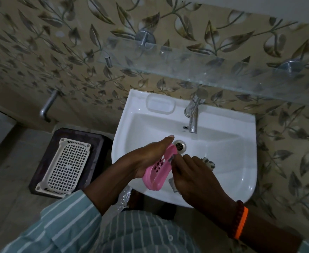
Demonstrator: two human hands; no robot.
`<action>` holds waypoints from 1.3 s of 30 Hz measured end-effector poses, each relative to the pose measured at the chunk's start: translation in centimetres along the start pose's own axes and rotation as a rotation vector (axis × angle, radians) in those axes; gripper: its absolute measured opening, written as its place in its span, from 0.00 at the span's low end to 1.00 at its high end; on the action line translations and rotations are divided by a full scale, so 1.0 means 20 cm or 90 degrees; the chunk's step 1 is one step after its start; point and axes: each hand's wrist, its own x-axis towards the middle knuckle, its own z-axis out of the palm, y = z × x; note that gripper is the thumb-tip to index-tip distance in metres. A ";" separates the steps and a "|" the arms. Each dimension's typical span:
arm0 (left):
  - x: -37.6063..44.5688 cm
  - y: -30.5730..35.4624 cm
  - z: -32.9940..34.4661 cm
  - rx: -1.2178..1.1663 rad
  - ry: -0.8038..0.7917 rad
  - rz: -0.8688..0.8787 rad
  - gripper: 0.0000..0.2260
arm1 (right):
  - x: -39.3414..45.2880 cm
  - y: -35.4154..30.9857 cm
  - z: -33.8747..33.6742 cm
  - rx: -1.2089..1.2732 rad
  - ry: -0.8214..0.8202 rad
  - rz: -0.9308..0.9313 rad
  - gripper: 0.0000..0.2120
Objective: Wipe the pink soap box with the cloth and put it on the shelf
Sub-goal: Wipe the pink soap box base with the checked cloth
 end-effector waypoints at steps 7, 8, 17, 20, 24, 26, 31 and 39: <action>0.04 -0.06 0.02 -0.033 0.009 -0.008 0.25 | 0.01 0.04 -0.01 0.525 -0.100 0.159 0.20; 0.04 -0.06 0.02 -0.048 0.010 -0.013 0.27 | 0.01 0.03 -0.02 0.635 -0.090 0.157 0.19; -0.01 0.00 0.02 -0.073 0.019 -0.008 0.28 | 0.05 0.11 -0.11 0.161 -0.030 0.161 0.20; -0.01 0.01 0.03 -0.090 0.028 0.001 0.29 | 0.01 0.03 -0.09 0.135 -0.075 0.094 0.21; -0.01 -0.01 0.02 -0.129 0.059 0.013 0.31 | -0.05 -0.10 -0.11 0.352 -0.161 0.097 0.18; -0.01 -0.01 0.01 -0.128 0.054 0.020 0.32 | -0.06 -0.11 -0.13 0.356 -0.173 0.070 0.17; -0.01 -0.02 -0.01 -0.129 -0.008 0.028 0.32 | 0.03 0.10 -0.19 0.042 -0.057 0.116 0.18; -0.03 0.06 0.01 -0.008 -0.007 0.074 0.26 | -0.03 0.02 -0.20 0.203 -0.129 0.047 0.16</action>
